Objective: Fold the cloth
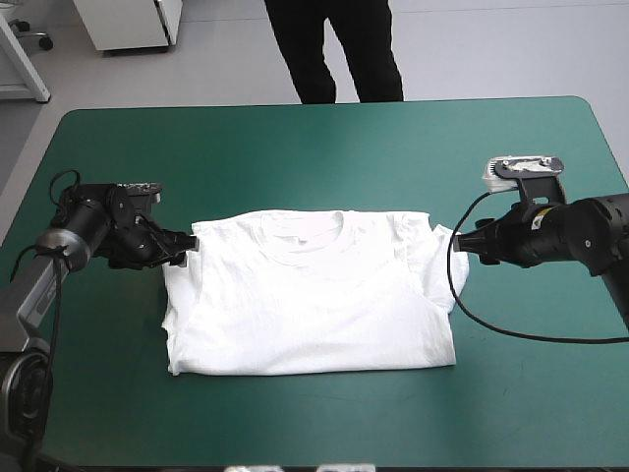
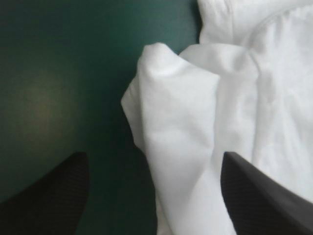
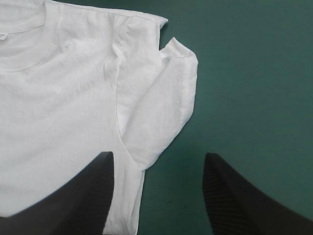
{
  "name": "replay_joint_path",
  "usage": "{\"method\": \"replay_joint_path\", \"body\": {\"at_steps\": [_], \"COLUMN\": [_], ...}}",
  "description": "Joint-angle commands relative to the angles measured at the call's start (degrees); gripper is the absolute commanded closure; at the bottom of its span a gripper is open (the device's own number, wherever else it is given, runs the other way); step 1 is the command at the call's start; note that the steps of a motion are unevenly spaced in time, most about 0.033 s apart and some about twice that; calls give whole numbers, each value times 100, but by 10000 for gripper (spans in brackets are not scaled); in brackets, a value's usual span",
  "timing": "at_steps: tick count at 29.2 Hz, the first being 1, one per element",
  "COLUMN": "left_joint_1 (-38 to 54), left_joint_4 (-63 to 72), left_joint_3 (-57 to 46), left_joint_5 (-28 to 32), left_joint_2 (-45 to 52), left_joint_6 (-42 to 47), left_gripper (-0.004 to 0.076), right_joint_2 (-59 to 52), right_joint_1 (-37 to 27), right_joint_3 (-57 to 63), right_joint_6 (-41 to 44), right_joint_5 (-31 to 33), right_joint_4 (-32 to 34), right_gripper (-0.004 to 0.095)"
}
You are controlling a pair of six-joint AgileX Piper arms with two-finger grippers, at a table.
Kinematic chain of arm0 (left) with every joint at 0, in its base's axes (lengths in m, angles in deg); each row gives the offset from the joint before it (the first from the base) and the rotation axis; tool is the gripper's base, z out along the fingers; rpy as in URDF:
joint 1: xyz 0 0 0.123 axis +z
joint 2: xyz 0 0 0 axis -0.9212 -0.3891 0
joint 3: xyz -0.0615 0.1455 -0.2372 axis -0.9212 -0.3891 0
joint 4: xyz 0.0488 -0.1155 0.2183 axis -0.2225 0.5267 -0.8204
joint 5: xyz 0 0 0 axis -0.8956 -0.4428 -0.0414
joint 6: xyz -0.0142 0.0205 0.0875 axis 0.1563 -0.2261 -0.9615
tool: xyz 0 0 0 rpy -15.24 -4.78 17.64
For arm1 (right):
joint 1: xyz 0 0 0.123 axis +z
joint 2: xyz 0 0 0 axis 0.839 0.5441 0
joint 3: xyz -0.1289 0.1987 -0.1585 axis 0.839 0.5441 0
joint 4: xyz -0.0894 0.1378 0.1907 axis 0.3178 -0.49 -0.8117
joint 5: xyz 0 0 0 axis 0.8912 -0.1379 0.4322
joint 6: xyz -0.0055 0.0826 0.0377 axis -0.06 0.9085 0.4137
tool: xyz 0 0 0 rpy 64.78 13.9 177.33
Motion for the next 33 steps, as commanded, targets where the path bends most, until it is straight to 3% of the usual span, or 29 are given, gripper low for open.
{"method": "replay_joint_path", "body": {"at_steps": [1,12,16,20,21,33], "left_joint_1": [56,326,326,326,326,301], "left_joint_4": [86,458,879,940,940,862], "left_joint_3": [191,186,186,186,186,218], "left_joint_5": [132,486,446,386,386,517], "left_joint_2": [-67,-754,-994,-1037,-1007,38], "left_joint_6": [33,-137,-437,-592,-616,-616], "left_gripper": [196,227,400,693,730,733], "right_joint_2": [-136,-136,-136,-136,-136,-136], "right_joint_1": [-8,-8,-8,-8,-8,-8], "right_joint_3": [-197,-197,-197,-197,-197,-197], "right_joint_6": [-7,-7,-7,-7,-7,-7], "right_joint_5": [-181,16,28,66,66,87], "right_joint_4": [12,281,310,320,320,333], "right_gripper": [395,399,399,399,399,399]}}
